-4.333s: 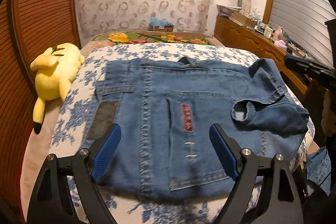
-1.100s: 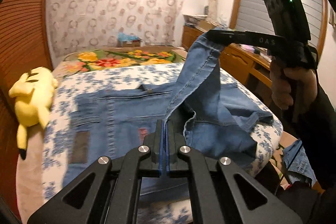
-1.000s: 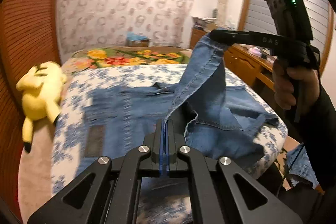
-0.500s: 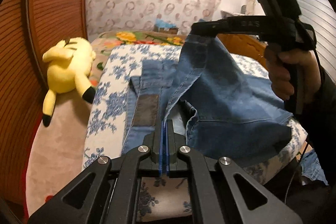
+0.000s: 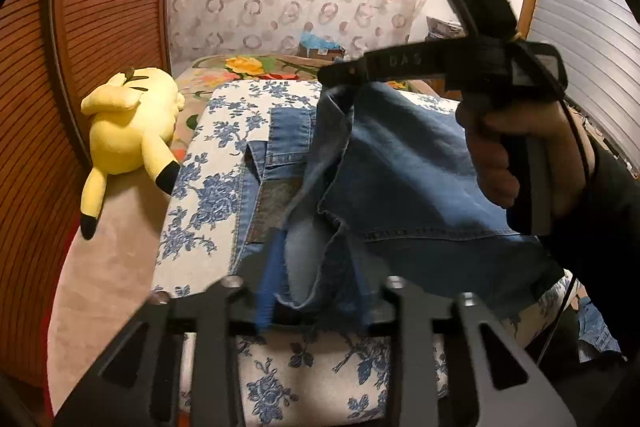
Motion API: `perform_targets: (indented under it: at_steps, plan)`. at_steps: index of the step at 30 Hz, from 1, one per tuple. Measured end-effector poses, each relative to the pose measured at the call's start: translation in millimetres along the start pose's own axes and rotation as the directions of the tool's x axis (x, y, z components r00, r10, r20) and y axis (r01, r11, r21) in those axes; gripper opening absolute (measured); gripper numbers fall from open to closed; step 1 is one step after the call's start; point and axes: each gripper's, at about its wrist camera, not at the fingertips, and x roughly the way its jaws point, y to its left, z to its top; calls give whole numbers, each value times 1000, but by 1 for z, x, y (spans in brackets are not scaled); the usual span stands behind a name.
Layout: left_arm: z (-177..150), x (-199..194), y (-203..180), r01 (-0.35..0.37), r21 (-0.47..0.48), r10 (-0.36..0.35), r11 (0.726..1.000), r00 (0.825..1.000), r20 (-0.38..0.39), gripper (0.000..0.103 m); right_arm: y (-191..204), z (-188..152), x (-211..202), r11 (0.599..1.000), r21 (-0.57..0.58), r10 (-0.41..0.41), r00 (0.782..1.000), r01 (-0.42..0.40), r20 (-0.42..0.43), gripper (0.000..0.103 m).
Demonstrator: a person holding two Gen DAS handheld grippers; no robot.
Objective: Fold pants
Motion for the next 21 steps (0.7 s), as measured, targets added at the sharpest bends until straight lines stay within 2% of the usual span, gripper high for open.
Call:
perform_targets:
  at_steps: [1, 2, 4, 7, 11, 17, 19, 20, 21]
  plan:
    - [1, 1, -2, 1, 5, -1, 1000, 1000, 0, 40, 1, -5, -6, 1000, 5, 7, 1000, -8, 12, 18]
    - [2, 3, -5, 0, 12, 0, 1000, 1000, 0, 40, 0, -4, -10, 1000, 11, 16, 999, -16, 28, 28]
    - [3, 6, -8, 2, 23, -2, 1000, 1000, -1, 40, -2, -10, -22, 1000, 13, 28, 998, -29, 52, 37]
    - [5, 14, -13, 23, 38, -23, 999, 1000, -12, 40, -2, -17, -35, 1000, 0, -3, 997, 3, 74, 38]
    - [6, 29, -17, 11, 53, -9, 999, 999, -41, 40, -5, -31, -60, 999, -5, -44, 996, 45, 83, 38]
    - [1, 47, -9, 5, 28, -3, 1000, 996, -90, 39, -12, -77, -94, 991, -15, -134, 990, 135, 50, 39]
    - [0, 46, -9, 26, 21, -25, 999, 996, -84, 28, -16, -94, -102, 989, -2, -151, 988, 151, 39, 39]
    - [0, 44, -10, 36, 19, -34, 999, 996, -83, 17, -19, -102, -105, 987, 7, -160, 987, 159, 30, 39]
    - [-1, 42, -11, 39, 21, -37, 999, 996, -78, 15, -22, -111, -108, 985, 20, -170, 985, 170, 23, 39]
